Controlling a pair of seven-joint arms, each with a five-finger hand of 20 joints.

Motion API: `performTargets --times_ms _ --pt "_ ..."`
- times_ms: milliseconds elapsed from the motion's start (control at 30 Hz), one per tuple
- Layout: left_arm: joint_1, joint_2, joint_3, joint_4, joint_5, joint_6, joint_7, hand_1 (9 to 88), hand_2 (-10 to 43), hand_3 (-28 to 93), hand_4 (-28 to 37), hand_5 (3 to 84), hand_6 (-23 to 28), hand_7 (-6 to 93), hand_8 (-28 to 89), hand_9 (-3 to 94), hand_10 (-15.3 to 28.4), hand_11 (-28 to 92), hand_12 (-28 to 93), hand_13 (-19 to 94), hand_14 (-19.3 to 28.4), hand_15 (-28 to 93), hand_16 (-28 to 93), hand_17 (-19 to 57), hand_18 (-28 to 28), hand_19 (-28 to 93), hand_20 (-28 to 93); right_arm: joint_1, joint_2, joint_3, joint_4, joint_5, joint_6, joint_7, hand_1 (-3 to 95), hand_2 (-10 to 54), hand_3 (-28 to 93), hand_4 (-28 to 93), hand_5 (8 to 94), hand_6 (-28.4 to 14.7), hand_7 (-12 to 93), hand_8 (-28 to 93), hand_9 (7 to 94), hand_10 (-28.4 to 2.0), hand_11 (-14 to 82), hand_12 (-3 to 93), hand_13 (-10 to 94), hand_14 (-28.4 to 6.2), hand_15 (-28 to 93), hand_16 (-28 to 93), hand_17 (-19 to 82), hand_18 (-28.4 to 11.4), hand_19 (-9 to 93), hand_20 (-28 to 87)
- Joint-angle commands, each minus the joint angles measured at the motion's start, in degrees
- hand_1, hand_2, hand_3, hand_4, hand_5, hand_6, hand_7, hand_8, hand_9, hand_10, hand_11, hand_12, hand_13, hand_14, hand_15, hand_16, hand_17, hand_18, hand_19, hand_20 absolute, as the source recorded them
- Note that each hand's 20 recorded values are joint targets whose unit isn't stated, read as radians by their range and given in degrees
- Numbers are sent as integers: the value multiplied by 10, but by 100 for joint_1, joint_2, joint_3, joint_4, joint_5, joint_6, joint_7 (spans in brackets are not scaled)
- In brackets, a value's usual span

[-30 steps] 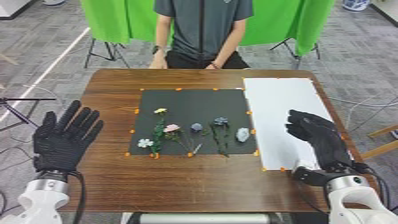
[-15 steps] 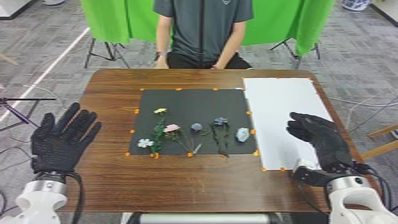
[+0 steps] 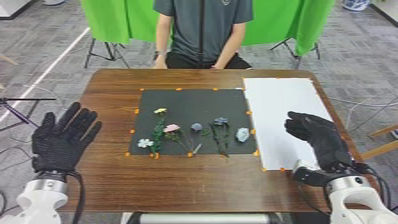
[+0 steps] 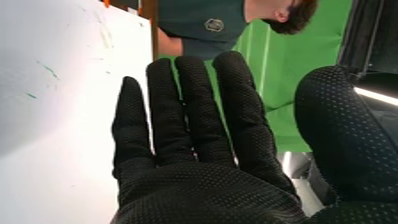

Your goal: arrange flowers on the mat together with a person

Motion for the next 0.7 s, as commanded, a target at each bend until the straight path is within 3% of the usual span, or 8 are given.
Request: performTargets --times_ms 33,367,500,700 --pt "27 -54 1 26 8 -15 -40 275 153 705 -283 490 85 125 -74 452 163 232 182 332 152 315 -15 -38 136 260 139 -19 -15 -5 -13 2 -3 -56 270 63 823 -262 533 -53 218 -151 487 -175 195 150 351 -154 321 121 92 -174 465 105" --pt "80 -45 32 23 -98 -83 135 270 148 704 -283 489 82 121 -76 460 158 209 166 340 152 292 -20 -39 139 256 139 19 -30 35 -7 21 -139 -131 268 57 826 -262 528 -52 217 -151 479 -168 188 149 351 -151 316 124 91 -177 468 107" --pt "99 -42 11 21 -69 -140 118 259 154 700 -283 489 77 102 -79 464 151 174 147 344 146 265 -20 -38 139 253 140 -4 -23 38 -16 14 -127 -151 269 54 826 -263 526 -52 218 -150 480 -166 189 149 354 -149 314 126 91 -178 467 107" --pt "146 -53 15 7 -92 -112 142 256 154 703 -283 479 78 79 -80 459 147 156 140 343 145 254 -17 -38 140 251 141 -37 -23 57 -32 17 -100 -153 270 51 827 -263 526 -52 217 -150 482 -163 189 148 356 -148 313 129 91 -179 469 109"
